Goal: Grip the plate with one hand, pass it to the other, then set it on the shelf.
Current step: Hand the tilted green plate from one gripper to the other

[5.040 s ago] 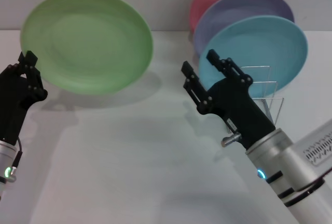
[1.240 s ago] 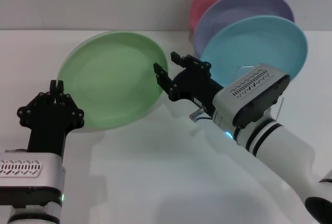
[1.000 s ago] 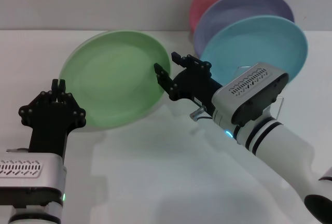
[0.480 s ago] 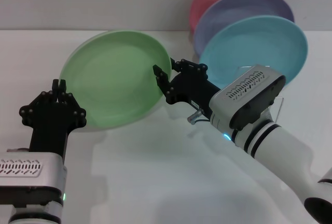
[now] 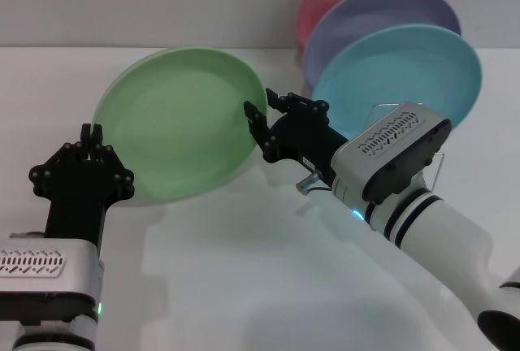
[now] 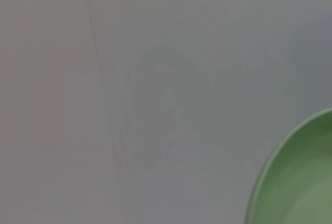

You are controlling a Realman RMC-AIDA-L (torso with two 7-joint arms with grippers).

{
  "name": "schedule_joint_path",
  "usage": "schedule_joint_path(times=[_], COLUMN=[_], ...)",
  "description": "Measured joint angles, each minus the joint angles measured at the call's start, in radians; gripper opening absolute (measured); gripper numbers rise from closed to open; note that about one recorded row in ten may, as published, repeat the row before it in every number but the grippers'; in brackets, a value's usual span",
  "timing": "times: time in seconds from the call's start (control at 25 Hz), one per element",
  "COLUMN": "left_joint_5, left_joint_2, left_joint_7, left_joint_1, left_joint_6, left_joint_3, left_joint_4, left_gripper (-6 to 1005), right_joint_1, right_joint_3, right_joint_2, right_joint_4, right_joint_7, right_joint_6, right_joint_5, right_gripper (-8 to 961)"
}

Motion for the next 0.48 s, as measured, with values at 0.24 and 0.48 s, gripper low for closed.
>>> schedule_joint_path(times=[0.24, 0.48], left_joint_5=[0.000, 0.000], left_joint_2=[0.000, 0.000], left_joint_7=[0.000, -0.002], left_joint_1=[0.000, 0.000], left_joint_6=[0.001, 0.002], left_joint_3=[0.000, 0.000], left_joint_4=[0.000, -0.003], left_gripper=[96, 97], right_joint_1=[0.000, 0.000], right_joint_3=[0.001, 0.001], right_joint_2=[0.000, 0.000], right_joint_4=[0.000, 0.000], right_joint_7=[0.000, 0.000], right_joint_6=[-0.001, -0.003], right_joint_5=[-0.001, -0.001], right_gripper=[274, 242])
